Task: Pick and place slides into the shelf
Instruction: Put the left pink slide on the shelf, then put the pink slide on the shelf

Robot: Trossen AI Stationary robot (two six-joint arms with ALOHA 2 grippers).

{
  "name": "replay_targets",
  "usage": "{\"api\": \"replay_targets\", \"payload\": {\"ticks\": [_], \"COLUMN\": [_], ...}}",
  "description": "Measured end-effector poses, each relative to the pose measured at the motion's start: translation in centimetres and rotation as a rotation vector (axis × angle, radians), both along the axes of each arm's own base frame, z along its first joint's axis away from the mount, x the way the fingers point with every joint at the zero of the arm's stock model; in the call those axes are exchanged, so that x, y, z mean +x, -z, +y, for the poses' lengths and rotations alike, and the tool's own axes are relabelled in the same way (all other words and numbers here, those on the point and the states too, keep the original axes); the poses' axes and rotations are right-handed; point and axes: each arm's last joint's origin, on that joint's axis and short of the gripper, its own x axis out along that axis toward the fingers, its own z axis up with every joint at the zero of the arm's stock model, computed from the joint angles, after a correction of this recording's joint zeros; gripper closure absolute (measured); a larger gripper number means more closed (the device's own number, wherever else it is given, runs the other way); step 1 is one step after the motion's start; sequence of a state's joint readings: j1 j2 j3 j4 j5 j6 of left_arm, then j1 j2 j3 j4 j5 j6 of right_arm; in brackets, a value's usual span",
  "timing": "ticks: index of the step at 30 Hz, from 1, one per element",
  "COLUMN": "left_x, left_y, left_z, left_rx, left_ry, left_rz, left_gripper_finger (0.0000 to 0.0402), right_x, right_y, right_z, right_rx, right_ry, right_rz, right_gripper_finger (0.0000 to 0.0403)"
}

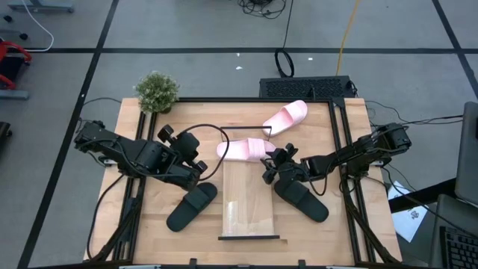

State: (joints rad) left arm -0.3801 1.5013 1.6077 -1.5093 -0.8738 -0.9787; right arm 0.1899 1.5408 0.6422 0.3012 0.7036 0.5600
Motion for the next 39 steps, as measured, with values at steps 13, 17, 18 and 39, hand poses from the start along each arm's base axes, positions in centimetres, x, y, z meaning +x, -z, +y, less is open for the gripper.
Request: {"api": "replay_targets", "payload": {"ticks": [13, 17, 18, 39], "left_x": [0.0, 0.0, 0.0, 0.0], "left_y": [0.0, 0.0, 0.0, -0.1], "left_z": [0.0, 0.0, 0.0, 0.1], "left_rx": [0.0, 0.0, 0.0, 0.039], "left_ry": [0.0, 0.0, 0.0, -0.006], "left_rz": [0.001, 0.0, 0.0, -0.015], "left_gripper_finger": [0.0339, 0.0339, 0.0339, 0.0339], "right_x": [0.1, 0.0, 0.0, -5.3], "right_y": [0.0, 0.0, -0.1, -6.2], "right_z": [-0.5, -0.5, -0.5, -2.1], "right_rx": [-0.006, -0.005, -0.004, -0.12], "right_ry": [0.015, 0.015, 0.014, 0.14], "right_rz": [0.005, 0.005, 0.005, 0.028], "right_gripper_finger": [0.0229, 0.0229, 0.0229, 0.0229]}}
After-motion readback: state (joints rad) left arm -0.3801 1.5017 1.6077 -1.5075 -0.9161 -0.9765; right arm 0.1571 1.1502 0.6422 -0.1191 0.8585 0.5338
